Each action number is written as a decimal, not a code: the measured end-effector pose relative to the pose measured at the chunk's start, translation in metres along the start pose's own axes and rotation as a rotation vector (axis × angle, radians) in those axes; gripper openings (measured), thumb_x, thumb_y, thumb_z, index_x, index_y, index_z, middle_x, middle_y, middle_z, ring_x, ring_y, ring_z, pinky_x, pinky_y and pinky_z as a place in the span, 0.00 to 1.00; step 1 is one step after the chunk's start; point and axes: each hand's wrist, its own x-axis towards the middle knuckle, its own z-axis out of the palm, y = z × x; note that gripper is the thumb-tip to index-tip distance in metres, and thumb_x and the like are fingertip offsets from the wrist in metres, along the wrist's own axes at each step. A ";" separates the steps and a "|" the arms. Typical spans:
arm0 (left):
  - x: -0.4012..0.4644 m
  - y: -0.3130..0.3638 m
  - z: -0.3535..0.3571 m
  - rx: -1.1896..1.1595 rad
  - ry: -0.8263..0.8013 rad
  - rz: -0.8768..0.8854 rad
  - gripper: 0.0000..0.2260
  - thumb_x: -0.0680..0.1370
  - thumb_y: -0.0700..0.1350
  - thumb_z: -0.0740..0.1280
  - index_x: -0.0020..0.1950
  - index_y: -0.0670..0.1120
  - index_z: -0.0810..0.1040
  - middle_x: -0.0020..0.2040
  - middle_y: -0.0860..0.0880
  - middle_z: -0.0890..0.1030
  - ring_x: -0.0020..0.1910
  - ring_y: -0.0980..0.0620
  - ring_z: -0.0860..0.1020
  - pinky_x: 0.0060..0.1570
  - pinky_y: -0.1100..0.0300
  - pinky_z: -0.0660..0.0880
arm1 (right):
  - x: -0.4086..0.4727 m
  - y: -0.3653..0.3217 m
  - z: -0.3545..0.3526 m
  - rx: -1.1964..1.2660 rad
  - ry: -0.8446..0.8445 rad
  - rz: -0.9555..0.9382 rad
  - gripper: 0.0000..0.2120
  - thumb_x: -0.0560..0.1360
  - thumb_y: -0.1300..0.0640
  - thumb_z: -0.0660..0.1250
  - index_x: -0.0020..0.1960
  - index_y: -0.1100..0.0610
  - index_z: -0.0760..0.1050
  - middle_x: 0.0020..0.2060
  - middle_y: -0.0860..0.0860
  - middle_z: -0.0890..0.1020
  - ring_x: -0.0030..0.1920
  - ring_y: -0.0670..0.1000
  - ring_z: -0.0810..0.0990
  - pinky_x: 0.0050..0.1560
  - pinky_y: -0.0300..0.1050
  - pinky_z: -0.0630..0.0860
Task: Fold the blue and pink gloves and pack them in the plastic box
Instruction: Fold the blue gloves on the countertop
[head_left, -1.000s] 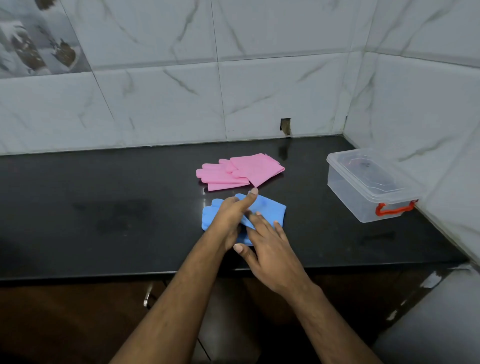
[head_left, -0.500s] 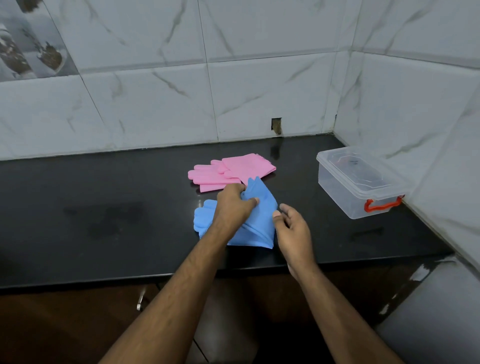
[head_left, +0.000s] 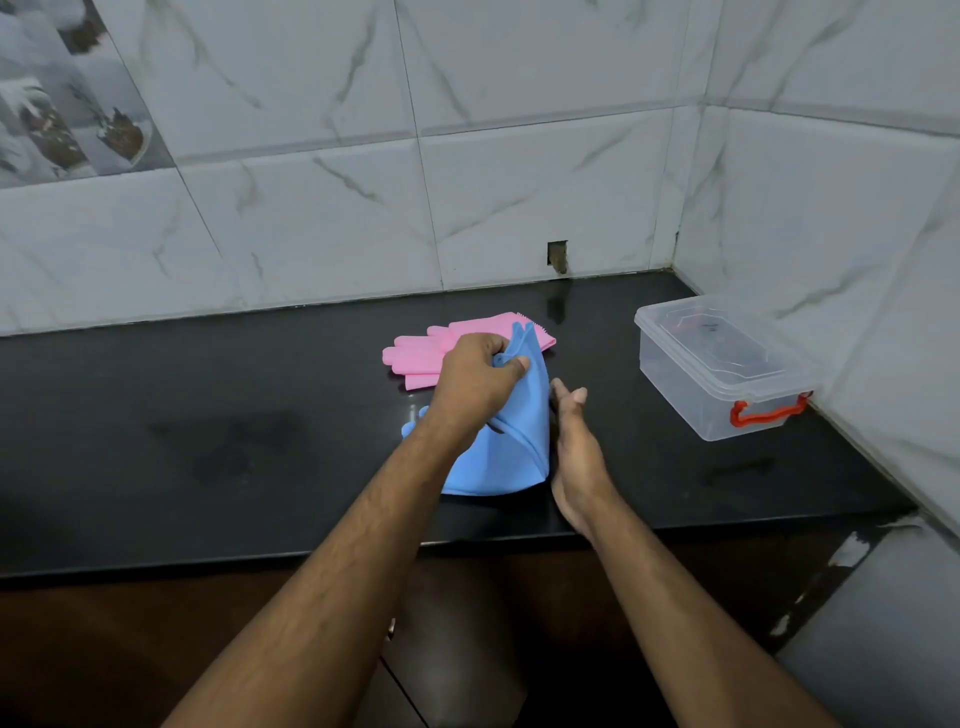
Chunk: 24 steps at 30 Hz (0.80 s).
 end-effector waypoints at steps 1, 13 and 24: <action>-0.002 -0.004 -0.004 -0.038 -0.011 -0.031 0.11 0.80 0.42 0.69 0.48 0.32 0.76 0.40 0.42 0.74 0.36 0.46 0.75 0.21 0.59 0.73 | 0.006 -0.003 0.002 0.017 0.028 -0.012 0.28 0.82 0.35 0.52 0.74 0.49 0.72 0.68 0.48 0.79 0.68 0.49 0.78 0.72 0.54 0.71; 0.011 -0.057 -0.034 0.293 0.024 -0.186 0.18 0.77 0.44 0.69 0.34 0.47 0.62 0.33 0.50 0.66 0.33 0.51 0.65 0.35 0.58 0.61 | 0.035 0.006 0.007 -0.520 0.120 -0.222 0.22 0.81 0.47 0.63 0.34 0.58 0.64 0.30 0.50 0.67 0.34 0.50 0.63 0.36 0.48 0.61; 0.010 -0.081 -0.029 0.747 0.062 -0.161 0.06 0.83 0.49 0.61 0.49 0.48 0.72 0.50 0.47 0.80 0.45 0.45 0.75 0.44 0.54 0.70 | 0.049 0.005 0.003 -0.906 0.019 -0.321 0.24 0.80 0.45 0.64 0.34 0.60 0.63 0.26 0.45 0.63 0.30 0.45 0.60 0.30 0.43 0.59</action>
